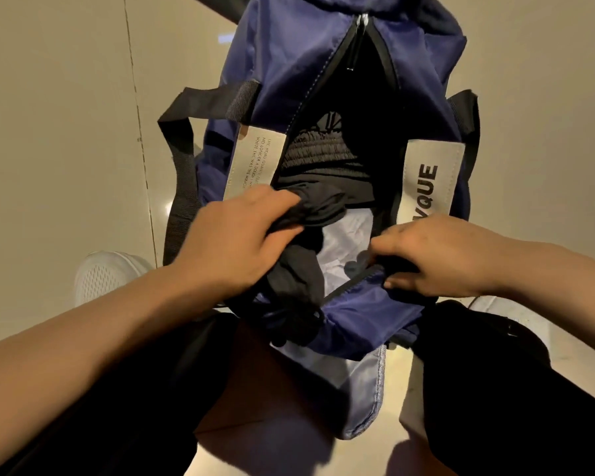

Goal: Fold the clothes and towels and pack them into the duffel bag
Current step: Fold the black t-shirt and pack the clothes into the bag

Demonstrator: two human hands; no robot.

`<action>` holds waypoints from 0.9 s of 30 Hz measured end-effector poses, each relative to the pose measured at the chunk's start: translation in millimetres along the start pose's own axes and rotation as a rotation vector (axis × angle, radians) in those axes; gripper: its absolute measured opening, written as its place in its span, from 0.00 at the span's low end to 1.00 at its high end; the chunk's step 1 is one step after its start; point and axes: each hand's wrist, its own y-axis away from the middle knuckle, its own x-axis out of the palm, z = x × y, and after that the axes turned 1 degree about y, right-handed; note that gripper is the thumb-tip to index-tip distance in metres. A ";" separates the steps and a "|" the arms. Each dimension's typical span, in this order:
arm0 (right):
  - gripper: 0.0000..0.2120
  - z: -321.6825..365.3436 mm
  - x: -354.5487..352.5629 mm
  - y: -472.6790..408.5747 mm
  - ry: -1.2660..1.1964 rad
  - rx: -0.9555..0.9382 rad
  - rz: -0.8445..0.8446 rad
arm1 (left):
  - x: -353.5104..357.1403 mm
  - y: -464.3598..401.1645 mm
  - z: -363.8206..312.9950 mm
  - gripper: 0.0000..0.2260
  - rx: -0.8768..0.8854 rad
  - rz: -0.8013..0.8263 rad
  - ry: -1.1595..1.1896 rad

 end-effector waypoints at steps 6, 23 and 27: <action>0.19 -6.0 9.2 32.1 -0.167 0.014 -0.164 | 57.3 -43.7 -47.2 0.11 -0.216 0.223 0.537; 0.05 -2.6 23.7 74.1 -0.109 -0.090 -0.098 | 98.0 -26.0 -50.9 0.37 0.021 0.724 -0.017; 0.10 3.8 18.3 74.9 -0.046 -0.080 0.068 | 108.2 -24.7 -55.2 0.34 0.083 0.570 -0.137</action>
